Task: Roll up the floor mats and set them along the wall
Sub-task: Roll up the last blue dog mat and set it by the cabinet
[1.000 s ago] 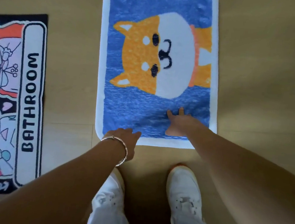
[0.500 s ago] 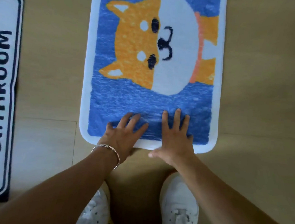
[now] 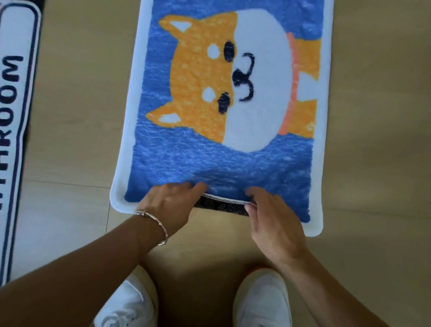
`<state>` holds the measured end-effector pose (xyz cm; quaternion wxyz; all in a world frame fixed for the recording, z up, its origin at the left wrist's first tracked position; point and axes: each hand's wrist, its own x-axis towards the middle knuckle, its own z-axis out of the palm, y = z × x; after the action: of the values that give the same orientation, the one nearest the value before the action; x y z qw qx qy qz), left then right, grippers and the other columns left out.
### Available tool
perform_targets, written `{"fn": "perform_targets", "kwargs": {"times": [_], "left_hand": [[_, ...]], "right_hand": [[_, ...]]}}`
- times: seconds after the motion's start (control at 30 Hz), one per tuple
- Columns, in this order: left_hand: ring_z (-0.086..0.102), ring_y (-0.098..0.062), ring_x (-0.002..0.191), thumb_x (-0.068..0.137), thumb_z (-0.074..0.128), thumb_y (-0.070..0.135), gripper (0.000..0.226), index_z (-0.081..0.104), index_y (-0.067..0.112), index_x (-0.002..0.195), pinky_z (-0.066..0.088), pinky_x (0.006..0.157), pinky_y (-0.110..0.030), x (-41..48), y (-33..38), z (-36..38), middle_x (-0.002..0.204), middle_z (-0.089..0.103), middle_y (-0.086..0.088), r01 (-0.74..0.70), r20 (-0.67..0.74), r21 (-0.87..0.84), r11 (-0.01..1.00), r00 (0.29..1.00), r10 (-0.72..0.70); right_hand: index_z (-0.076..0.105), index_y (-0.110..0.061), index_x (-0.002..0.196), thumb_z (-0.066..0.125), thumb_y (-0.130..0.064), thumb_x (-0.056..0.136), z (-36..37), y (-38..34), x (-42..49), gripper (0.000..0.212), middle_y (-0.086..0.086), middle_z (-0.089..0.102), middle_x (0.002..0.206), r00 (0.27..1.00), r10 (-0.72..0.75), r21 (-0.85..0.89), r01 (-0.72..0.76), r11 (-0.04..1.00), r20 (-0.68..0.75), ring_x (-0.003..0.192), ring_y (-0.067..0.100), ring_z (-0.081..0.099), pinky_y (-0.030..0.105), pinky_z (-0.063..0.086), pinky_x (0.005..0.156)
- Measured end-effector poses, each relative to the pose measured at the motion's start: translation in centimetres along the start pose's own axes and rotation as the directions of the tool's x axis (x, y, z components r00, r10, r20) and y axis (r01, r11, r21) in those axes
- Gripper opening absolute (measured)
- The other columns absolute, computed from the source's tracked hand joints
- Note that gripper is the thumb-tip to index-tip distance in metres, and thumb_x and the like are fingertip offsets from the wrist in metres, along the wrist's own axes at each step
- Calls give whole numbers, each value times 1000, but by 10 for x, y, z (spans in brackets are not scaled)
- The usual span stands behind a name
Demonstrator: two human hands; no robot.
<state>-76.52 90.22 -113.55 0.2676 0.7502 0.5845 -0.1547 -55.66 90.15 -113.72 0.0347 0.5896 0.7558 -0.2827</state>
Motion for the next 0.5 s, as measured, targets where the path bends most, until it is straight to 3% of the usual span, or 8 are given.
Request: {"fn": "perform_targets", "kwargs": {"times": [0.07, 0.1, 0.13, 0.2, 0.3, 0.4, 0.5], "left_hand": [[64, -26, 87, 97, 34, 13, 32, 33, 25, 126, 37, 60, -33, 6, 10, -5, 104, 60, 2, 75, -11, 69, 995, 997, -75], [63, -26, 85, 96, 33, 11, 34, 31, 25, 127, 35, 59, -32, 9, 13, -8, 106, 58, 1, 86, -11, 99, 991, 996, -86], [63, -27, 84, 95, 32, 8, 38, 30, 25, 128, 34, 59, -32, 10, 14, -10, 107, 55, -1, 85, -2, 126, 988, 996, -85], [61, -27, 78, 87, 38, 3, 42, 39, 25, 123, 34, 54, -33, 9, 14, -11, 100, 52, -5, 49, -39, 162, 986, 998, -43], [56, -25, 56, 60, 53, -3, 34, 63, 15, 87, 36, 40, -29, 6, 10, -4, 74, 53, -7, -52, -138, 211, 976, 987, 82], [61, -29, 75, 70, 34, 1, 36, 66, 16, 79, 48, 61, -38, 3, 8, 8, 90, 62, -12, -76, -218, 313, 947, 964, 149], [60, -32, 85, 77, 25, 1, 42, 65, 14, 79, 47, 85, -48, -3, 14, 5, 100, 63, -15, -37, -284, 354, 934, 948, 145]], "right_hand": [[55, -19, 100, 59, -15, 91, -3, -1, 8, 10, -2, 55, 87, 999, -28, -67, 26, 997, -26, 64, 17, 51, 28, 32, 55], [57, -19, 92, 69, -9, 82, -2, -1, 11, 18, -3, 53, 80, 998, -45, -90, 41, 995, -36, 54, 14, 41, 25, 26, 51], [60, -19, 88, 76, -5, 73, -3, 0, 13, 26, -3, 52, 76, 997, -68, -119, 62, 991, -47, 53, 12, 36, 24, 25, 51], [66, -19, 92, 82, -11, 68, -4, 6, 16, 30, -3, 54, 79, 987, -160, -150, 154, 977, -25, 58, 13, 46, 26, 32, 54], [69, -19, 101, 84, -31, 66, -9, 19, 11, 40, 1, 58, 85, 958, -278, -206, 286, 936, 69, 71, 21, 57, 33, 47, 62], [69, -18, 109, 87, -21, 60, -10, 25, 5, 52, 5, 59, 88, 957, -274, -302, 289, 909, 90, 77, 26, 56, 38, 48, 67], [71, -16, 103, 77, -6, 56, -3, 16, 5, 48, 6, 58, 87, 967, -253, -371, 238, 897, 8, 81, 28, 53, 42, 44, 74]]}}
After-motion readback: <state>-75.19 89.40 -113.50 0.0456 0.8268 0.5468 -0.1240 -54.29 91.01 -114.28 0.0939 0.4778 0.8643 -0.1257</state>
